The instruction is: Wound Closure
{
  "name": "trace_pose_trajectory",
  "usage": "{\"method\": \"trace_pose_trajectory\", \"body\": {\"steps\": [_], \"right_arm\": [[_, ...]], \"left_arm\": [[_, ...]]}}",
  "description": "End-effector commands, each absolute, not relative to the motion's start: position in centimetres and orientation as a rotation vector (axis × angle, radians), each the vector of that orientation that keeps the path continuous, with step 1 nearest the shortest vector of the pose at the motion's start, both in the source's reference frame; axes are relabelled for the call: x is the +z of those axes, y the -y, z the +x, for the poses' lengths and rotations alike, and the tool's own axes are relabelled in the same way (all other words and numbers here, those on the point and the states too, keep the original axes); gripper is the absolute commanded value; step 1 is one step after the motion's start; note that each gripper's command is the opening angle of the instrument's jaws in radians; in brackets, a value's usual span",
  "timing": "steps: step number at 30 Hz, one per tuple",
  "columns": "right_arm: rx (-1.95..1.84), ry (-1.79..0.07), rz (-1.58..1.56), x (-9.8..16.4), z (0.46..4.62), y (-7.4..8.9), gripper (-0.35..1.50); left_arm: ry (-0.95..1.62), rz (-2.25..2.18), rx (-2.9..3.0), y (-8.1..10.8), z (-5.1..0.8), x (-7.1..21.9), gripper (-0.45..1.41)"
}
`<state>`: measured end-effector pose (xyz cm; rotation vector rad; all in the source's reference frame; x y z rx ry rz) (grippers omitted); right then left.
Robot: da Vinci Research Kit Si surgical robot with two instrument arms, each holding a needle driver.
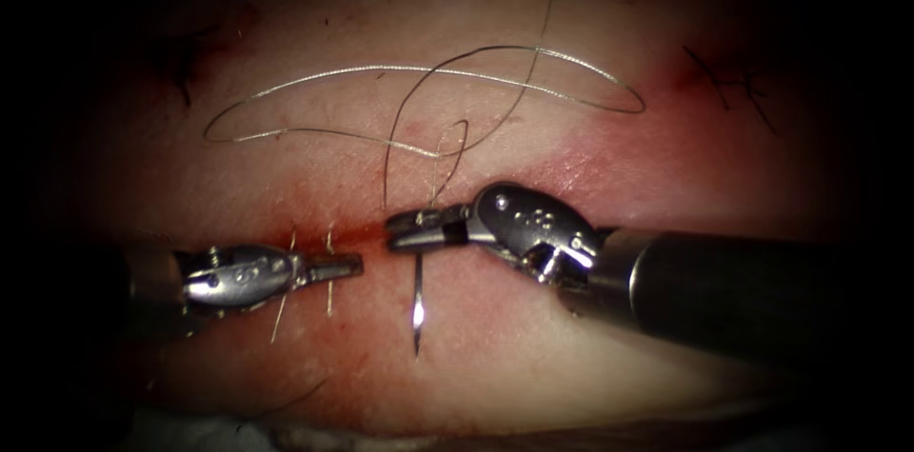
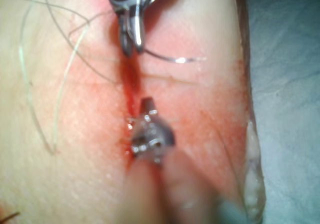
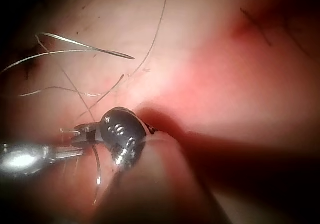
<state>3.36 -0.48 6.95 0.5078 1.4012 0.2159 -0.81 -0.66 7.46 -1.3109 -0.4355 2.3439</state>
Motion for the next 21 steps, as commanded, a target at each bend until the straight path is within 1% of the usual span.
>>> {"method": "trace_pose_trajectory", "body": {"steps": [1,4,11,13,21], "right_arm": [[0.199,-1.395,0.500,7.00,3.47,0.51,-0.35],[0.131,-1.385,0.450,6.95,3.52,0.46,-0.35],[-0.063,-1.429,0.276,6.88,3.48,0.28,-0.35],[-0.160,-1.435,0.168,6.90,3.45,0.19,-0.35],[-0.265,-1.473,0.014,6.94,3.51,0.15,-0.35]], "left_arm": [[0.446,-1.303,2.348,0.72,-0.87,7.56,-0.45],[0.450,-1.289,2.355,0.68,-0.89,7.68,-0.45],[0.447,-1.254,2.383,0.59,-0.89,7.79,-0.45],[0.441,-1.246,2.384,0.52,-0.92,7.81,-0.45],[0.434,-1.238,2.384,0.38,-1.00,7.87,-0.45]]}}
